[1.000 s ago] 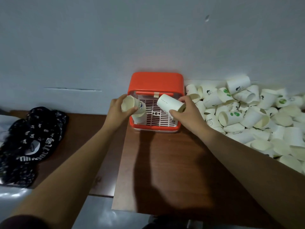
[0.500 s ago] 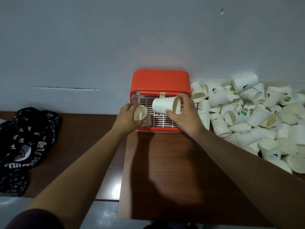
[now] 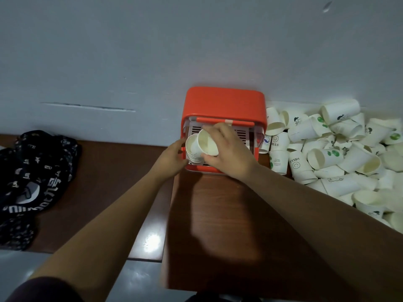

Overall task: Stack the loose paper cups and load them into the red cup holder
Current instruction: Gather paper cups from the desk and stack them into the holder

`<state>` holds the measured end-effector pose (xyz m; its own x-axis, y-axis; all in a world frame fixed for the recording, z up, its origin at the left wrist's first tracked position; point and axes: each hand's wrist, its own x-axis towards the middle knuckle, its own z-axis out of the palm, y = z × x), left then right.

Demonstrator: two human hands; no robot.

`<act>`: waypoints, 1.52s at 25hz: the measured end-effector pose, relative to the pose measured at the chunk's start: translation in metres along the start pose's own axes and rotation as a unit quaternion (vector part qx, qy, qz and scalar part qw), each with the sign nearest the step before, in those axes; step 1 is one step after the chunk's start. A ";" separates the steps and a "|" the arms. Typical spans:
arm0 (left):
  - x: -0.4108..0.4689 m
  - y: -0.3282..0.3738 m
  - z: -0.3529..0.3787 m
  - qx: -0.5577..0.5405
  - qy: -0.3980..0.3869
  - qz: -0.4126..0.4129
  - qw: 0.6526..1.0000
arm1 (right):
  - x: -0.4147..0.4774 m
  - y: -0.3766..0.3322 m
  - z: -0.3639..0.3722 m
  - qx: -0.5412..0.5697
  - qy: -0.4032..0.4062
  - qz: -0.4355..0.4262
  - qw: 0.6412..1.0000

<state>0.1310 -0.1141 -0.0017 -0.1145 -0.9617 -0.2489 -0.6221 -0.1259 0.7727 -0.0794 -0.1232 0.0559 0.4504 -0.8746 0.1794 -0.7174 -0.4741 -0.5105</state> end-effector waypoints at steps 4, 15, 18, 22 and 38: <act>-0.005 -0.005 -0.002 -0.056 0.005 -0.018 0.998 | 0.013 -0.014 0.012 -0.006 0.060 0.018 0.998; -0.009 -0.008 -0.003 -0.208 0.020 -0.039 0.977 | 0.015 0.002 0.039 0.080 -0.091 0.112 0.986; -0.006 -0.015 -0.001 -0.194 0.000 -0.028 0.981 | 0.009 0.007 0.043 0.117 -0.095 0.142 0.978; -0.006 -0.020 0.002 -0.143 -0.010 0.011 0.990 | 0.005 0.007 0.048 0.133 -0.119 0.147 0.973; -0.029 0.023 0.023 0.009 0.149 -0.080 0.986 | -0.044 0.015 0.001 0.109 -0.121 0.223 0.961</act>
<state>0.1027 -0.0834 0.0102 0.2165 -0.9593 -0.1814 -0.6286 -0.2791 0.7259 -0.1091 -0.0916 0.0398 0.2530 -0.9242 -0.2860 -0.7512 -0.0014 -0.6601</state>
